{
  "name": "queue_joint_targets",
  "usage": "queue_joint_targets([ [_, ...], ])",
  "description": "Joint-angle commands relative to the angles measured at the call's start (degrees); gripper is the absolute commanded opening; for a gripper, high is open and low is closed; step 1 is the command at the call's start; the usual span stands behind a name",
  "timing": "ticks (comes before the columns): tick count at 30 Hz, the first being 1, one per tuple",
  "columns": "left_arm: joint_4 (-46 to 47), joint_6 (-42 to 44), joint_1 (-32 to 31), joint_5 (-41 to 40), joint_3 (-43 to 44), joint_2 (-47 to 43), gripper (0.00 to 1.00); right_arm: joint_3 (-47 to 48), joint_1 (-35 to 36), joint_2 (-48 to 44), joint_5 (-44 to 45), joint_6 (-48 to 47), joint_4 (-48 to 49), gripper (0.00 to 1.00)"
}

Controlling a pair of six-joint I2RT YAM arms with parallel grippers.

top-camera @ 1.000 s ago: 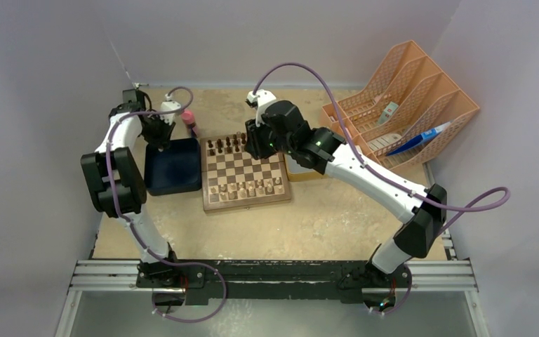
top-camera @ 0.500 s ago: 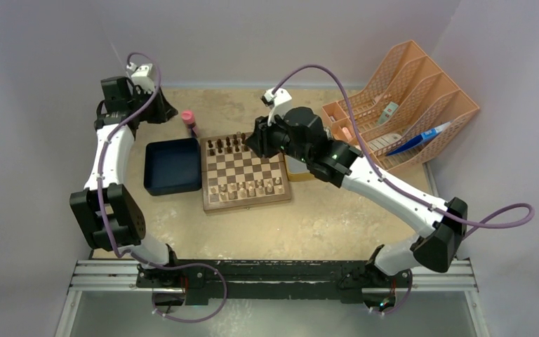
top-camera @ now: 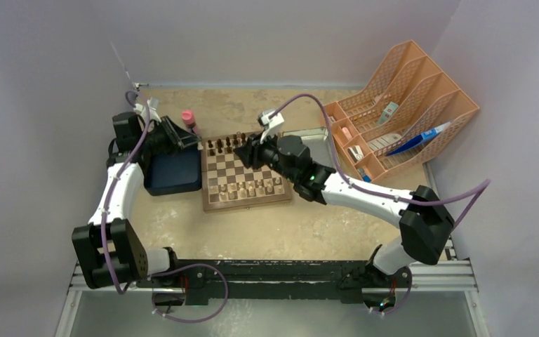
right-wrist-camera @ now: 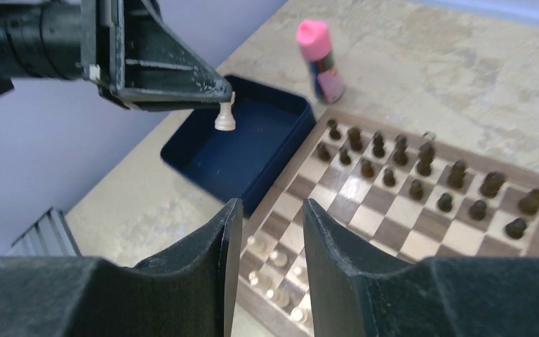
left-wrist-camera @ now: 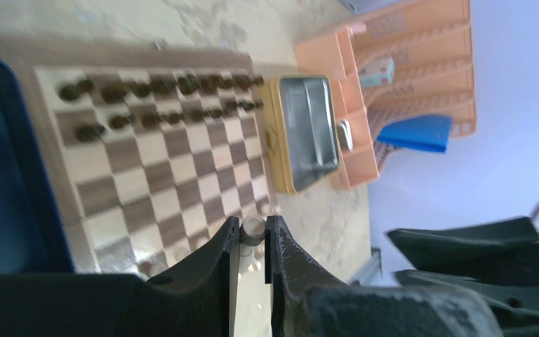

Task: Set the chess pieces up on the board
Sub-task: Place the chess piece on the chessboard.

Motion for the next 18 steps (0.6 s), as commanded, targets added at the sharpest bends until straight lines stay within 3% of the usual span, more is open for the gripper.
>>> queue_joint_targets([
  [1,4.45,-5.12,-1.79,8.5,-6.38,-6.2,0.0,-6.33,5.58,-0.72,1.83,-2.23,15.26,0.41],
  [5,1.06,0.23,-3.57,7.92,-8.14,-13.7,0.0,-11.32,11.17,-2.3,5.39,-4.59,17.15,0.43],
  [9,-7.08,-0.12,-3.71,8.37,-9.05,-21.0,0.0,-12.32,15.72,-3.72,6.66,0.42,16.16,0.46],
  [18,-14.38,-0.61,-4.1,11.0,-11.52,-28.78,0.0,-6.98,20.83,-2.15,14.11,-1.91,16.12,0.48],
])
